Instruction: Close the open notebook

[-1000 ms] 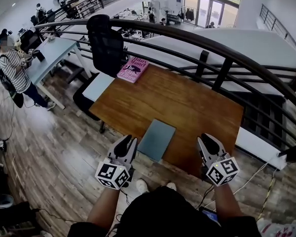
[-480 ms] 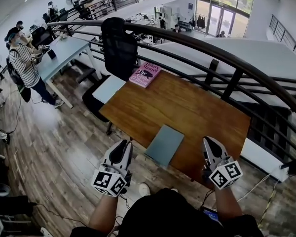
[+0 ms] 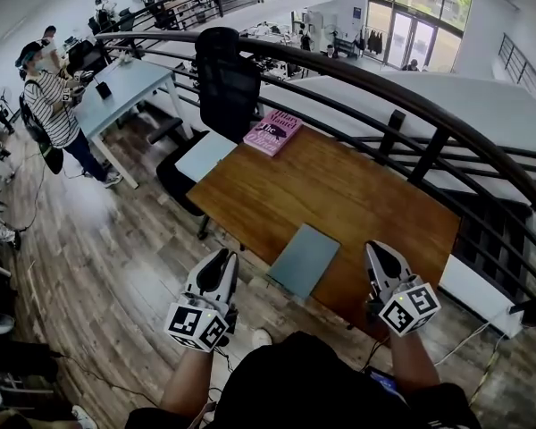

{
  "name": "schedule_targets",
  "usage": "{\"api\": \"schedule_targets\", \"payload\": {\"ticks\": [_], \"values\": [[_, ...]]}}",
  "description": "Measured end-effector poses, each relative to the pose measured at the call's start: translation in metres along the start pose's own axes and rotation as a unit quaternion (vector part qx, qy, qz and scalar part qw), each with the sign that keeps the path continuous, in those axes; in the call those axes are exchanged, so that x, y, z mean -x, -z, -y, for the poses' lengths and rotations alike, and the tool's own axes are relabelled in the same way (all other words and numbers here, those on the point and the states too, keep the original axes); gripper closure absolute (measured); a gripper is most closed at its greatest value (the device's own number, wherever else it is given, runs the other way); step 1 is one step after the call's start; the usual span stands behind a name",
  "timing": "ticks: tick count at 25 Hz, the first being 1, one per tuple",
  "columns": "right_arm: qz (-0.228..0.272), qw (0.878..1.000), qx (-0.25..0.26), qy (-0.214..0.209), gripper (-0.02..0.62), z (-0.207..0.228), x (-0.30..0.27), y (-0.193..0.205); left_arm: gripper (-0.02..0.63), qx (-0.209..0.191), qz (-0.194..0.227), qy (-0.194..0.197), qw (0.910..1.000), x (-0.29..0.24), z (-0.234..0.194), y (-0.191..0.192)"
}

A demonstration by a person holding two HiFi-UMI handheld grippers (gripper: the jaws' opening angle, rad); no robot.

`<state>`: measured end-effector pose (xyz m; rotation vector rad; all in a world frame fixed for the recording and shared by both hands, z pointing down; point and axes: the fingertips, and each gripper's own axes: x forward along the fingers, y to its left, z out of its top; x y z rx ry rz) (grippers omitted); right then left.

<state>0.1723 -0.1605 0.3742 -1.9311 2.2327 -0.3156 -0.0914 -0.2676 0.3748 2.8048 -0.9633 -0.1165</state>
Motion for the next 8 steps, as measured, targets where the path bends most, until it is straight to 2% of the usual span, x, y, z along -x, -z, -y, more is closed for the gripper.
{"api": "schedule_targets", "payload": {"ticks": [8], "values": [[-0.003, 1.0, -0.004, -0.004, 0.601, -0.0075, 0.0014, 0.0039, 0.531, -0.002, -0.004, 0.004, 1.0, 0.0041, 0.0032, 0.0016]]}}
